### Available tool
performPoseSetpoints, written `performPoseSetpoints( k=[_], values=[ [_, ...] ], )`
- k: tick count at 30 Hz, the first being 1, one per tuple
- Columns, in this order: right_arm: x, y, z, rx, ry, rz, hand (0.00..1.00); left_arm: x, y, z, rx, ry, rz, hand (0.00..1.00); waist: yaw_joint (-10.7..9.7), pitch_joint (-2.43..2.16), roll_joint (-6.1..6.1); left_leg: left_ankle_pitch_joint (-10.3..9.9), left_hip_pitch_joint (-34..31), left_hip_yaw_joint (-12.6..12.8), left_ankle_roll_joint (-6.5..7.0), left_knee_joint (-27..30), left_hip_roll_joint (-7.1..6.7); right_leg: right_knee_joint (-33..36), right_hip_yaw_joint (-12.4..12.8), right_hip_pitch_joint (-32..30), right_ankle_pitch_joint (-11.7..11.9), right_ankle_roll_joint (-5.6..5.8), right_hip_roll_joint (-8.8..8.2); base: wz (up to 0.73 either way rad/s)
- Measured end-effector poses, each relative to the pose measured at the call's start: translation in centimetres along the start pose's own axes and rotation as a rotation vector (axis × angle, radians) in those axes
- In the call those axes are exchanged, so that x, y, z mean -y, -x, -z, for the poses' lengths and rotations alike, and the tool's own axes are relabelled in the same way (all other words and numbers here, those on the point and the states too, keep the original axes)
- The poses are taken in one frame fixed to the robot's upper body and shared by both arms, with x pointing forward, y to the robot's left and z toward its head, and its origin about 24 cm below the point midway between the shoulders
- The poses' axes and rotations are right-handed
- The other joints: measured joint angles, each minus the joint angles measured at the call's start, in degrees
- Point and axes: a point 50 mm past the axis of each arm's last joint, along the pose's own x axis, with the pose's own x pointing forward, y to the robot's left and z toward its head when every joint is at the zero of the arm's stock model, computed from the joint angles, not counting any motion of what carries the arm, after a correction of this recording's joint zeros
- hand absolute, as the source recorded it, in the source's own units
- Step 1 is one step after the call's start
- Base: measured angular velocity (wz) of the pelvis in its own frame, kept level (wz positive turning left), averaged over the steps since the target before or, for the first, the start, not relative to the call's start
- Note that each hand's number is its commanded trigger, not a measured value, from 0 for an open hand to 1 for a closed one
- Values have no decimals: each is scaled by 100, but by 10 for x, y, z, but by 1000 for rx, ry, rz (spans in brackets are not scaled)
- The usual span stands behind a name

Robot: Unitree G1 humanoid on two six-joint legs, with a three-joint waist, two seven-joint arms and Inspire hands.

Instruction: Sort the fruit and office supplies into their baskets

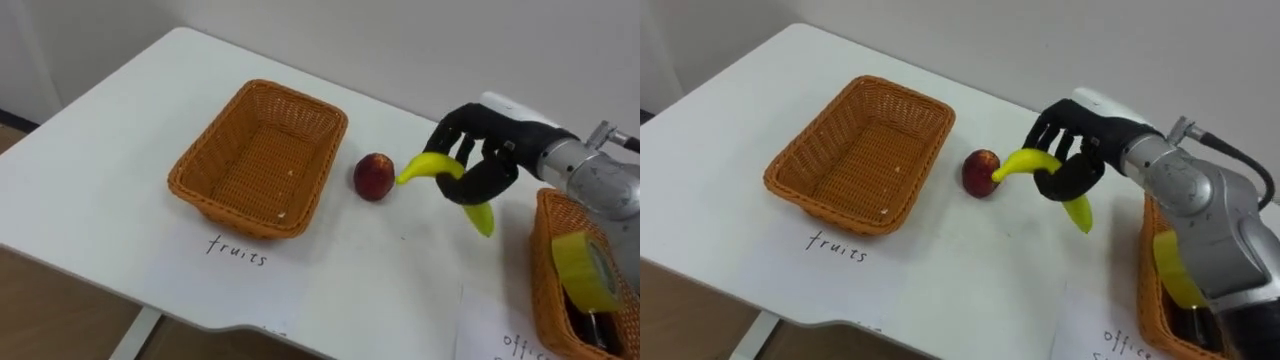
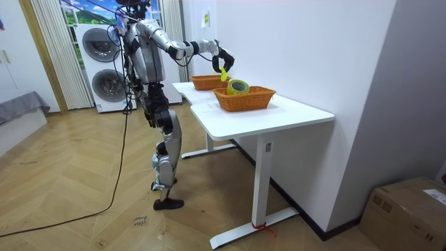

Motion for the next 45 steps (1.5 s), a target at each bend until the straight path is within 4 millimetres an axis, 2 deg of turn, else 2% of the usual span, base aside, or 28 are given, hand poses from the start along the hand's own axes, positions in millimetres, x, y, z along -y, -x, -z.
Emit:
performPoseSetpoints(
  k=[3, 6, 13, 19, 22, 24, 28, 30, 32, 35, 38, 45],
  values=[
    [4, 1, -6, 29, 6, 52, 100, 0, 0, 0, 0, -9, -9, 0, 96, 23, 33, 2, 34, 9, -1, -29, -1, 4, 1, 18, 0, 0, -1, 0],
    [7, 1, -11, 53, 12, 89, 100, 1, 0, 2, -4, -10, -6, 0, 167, 25, 34, 15, 69, 16, 0, -86, -7, -1, 17, 37, 0, 0, 0, 0],
    [20, -6, -27, 114, -13, 193, 100, 11, 2, 6, -34, -20, 27, 0, 193, 34, 48, 15, 105, -47, 0, -106, -14, -14, 10, 93, -4, 6, 5, 3],
    [26, -7, -37, 160, -46, 295, 100, 15, 3, 9, -39, -49, 37, 0, 452, 26, 89, 14, 105, -59, -1, -97, -15, -15, -50, 95, -4, 6, 3, 1],
    [23, -9, -42, 183, -83, 333, 100, 17, 4, 13, -49, -48, 46, 0, 516, 5, 157, 14, 106, -75, -1, -102, -19, -14, -66, 103, -4, 7, -2, 1],
    [20, -11, -46, 196, -113, 359, 100, 18, 6, 14, -48, -56, 54, 0, 561, 6, 194, 18, 100, -167, -6, -100, -29, -13, -130, 127, -9, 14, -6, 10],
    [9, -16, -55, 218, -111, 356, 100, 21, 8, 15, -48, -72, 60, 0, 644, -1, 183, 25, 125, -205, -18, -105, -33, -10, -192, 183, -28, 41, -5, 10],
    [2, -21, -67, 250, -110, 359, 100, 24, 10, 12, -34, -78, 65, 0, 658, -6, 174, 29, 132, -217, -24, -105, -31, -9, -205, 195, -31, 43, -2, 2],
    [-1, -23, -74, 269, -108, 362, 100, 24, 10, 11, -27, -78, 64, 0, 770, -6, 164, 29, 138, -222, -24, -104, -32, -10, -221, 206, -31, 44, -3, 3],
    [-2, -26, -82, 293, -110, 378, 100, 23, 10, 10, -26, -79, 61, 0, 794, 8, 135, 29, 143, -337, -23, -92, -57, -14, -351, 266, -31, 44, -16, 18],
    [-3, -26, -85, 308, -99, 390, 100, 22, 10, 9, -20, -86, 58, 0, 933, 10, 133, 29, 139, -388, -22, -93, -74, -15, -369, 280, -33, 49, -22, 11],
    [-5, -28, -93, 334, -88, 388, 100, 24, 12, 16, -38, -96, 78, 0, 957, 14, 137, 41, 104, -478, -10, -106, -106, -16, -406, 281, -40, 60, -39, 5]
  ],
)
